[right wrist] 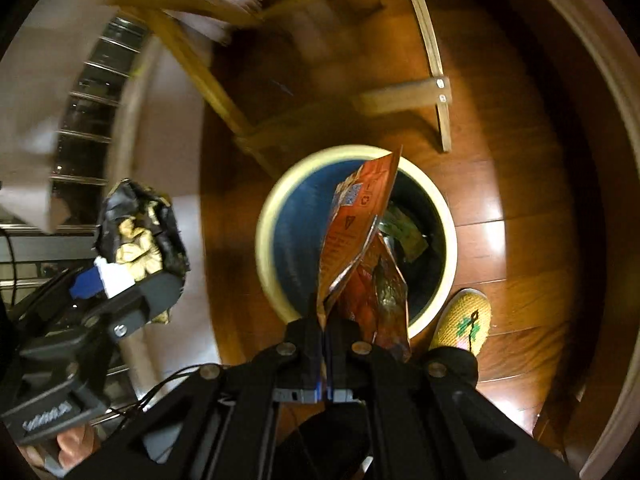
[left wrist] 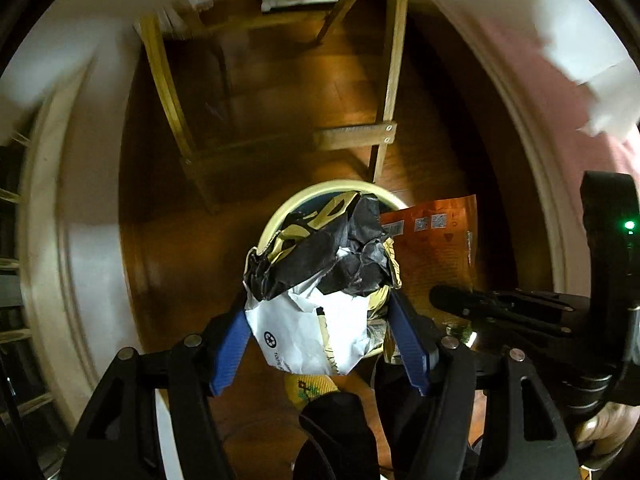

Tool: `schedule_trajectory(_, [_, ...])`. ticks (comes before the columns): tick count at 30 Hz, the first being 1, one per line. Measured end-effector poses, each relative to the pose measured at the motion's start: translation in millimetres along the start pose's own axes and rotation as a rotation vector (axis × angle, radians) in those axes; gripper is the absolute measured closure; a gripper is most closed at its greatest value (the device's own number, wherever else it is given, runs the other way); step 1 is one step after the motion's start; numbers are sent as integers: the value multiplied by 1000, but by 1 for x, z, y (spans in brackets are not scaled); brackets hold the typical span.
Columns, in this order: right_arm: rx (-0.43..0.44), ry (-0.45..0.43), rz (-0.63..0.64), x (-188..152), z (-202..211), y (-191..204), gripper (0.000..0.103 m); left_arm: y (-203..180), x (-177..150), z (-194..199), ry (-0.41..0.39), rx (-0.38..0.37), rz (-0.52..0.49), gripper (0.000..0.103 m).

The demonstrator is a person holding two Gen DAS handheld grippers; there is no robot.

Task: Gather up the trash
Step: 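Carry both wrappers over the blue bin and open both tools to drop them, then raise both tools back toward the table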

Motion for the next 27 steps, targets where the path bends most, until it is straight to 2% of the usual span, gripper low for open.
schedule_trajectory(6, [-15, 31, -29, 11, -35, -19, 99, 3, 5, -44, 26, 13, 26, 28])
schedule_trajectory(7, [-16, 45, -37, 12, -39, -22, 98, 4, 5, -48, 31, 13, 31, 23])
schedule_trajectory(8, [-21, 55, -42, 12, -44, -25, 94, 5, 6, -50, 33, 18, 35, 16])
schedule_trajectory(10, [-17, 50, -42, 14, -46, -26, 80, 9, 7, -48, 23, 25, 40, 13])
schedule_trajectory(11, [-16, 47, -41, 16, -46, -26, 69, 10, 7, -48, 23, 28, 42, 11])
schedule_trajectory(12, [-14, 41, -41, 17, -46, -26, 67, 11, 7, -48, 25, 31, 44, 8])
schedule_trajectory(20, [-13, 8, -8, 25, -30, -16, 67, 24, 16, -22, -20, 71, 53, 8])
schedule_trajectory(27, [12, -36, -4, 30, 19, 11, 67, 26, 24, 37, -71, 82, 60, 8])
Point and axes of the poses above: each gripper's, at about its wrist camera, not at the fingertips, and z roughly against the way its jaws point, y to its left, x to its top, the point moved 6 cm from there along -z, roughly the way its jaws point, and after that the axes turned 4 degrees about z, right-handed, at the moved point
